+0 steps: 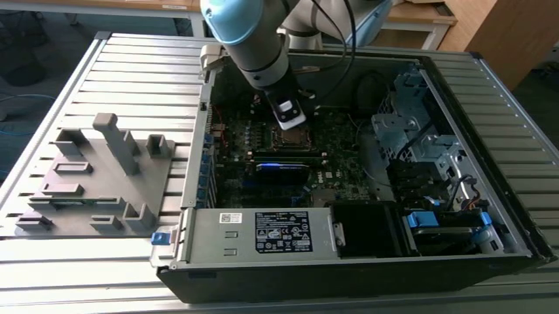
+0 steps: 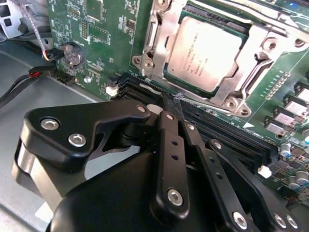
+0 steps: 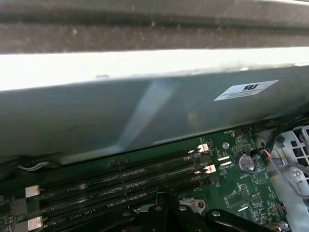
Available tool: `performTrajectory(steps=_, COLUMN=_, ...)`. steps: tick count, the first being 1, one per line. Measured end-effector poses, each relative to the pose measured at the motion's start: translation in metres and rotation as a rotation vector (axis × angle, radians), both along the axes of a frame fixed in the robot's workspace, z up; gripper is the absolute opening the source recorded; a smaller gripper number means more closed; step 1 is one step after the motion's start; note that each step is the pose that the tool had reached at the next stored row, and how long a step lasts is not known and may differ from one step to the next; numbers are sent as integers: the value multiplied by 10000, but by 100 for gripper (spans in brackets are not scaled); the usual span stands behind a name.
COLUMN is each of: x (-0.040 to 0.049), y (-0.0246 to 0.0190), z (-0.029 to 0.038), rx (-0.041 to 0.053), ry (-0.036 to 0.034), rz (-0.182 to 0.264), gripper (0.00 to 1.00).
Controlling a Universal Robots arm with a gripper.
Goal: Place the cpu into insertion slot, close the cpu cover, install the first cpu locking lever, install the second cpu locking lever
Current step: 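Install the first cpu locking lever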
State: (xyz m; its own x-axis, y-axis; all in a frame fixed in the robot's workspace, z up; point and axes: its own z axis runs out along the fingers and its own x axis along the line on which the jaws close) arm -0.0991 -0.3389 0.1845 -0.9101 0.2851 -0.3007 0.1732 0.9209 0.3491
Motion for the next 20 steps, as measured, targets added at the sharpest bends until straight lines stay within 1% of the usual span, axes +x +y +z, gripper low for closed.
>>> performTrajectory(steps=5, x=-13, y=8, z=-28, rx=-1, ry=0, rz=-151, gripper=10)
performTrajectory(steps=20, x=-36, y=9, z=-66, rx=-11, ry=-9, rz=-591, gripper=10)
